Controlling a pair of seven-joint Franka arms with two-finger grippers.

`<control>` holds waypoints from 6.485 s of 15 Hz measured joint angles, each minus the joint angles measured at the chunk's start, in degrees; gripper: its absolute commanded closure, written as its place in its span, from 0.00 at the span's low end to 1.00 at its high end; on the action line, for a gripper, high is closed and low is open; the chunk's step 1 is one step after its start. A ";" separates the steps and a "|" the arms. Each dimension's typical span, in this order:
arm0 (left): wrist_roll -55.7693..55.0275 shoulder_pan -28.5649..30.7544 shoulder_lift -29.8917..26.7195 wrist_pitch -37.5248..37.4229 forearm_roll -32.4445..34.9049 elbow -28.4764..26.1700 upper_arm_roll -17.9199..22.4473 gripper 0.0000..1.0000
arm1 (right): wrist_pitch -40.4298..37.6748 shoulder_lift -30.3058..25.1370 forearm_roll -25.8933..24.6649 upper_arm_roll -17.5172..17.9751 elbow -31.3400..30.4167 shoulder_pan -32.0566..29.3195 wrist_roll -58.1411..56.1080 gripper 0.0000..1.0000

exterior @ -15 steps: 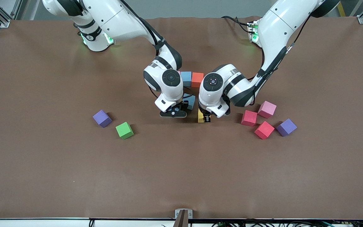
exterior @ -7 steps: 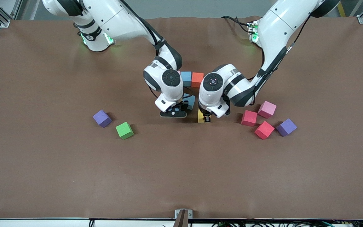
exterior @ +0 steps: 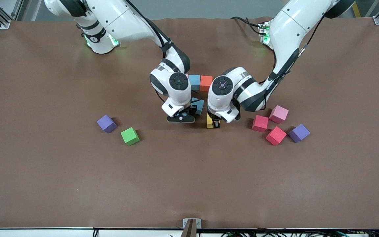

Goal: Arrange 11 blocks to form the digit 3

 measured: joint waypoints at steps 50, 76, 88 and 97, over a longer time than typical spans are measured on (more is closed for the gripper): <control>2.92 -0.88 0.02 0.05 0.85 -1.68 -0.23 0.73 | -10.94 -9.92 5.78 -0.75 1.63 -11.05 -0.02 0.00; 3.22 -3.43 -3.91 2.88 1.31 -8.97 -1.16 0.73 | -11.04 -10.94 5.77 -5.80 -4.37 -25.81 22.36 0.00; -0.94 -3.43 -3.95 2.83 0.80 -9.08 -1.25 0.73 | 1.14 -9.59 5.77 -5.74 -12.96 -20.68 29.14 0.36; 4.89 -3.42 -3.92 3.12 0.81 -9.11 -1.33 0.73 | 3.73 -9.60 5.73 -5.52 -13.00 -16.88 28.46 1.00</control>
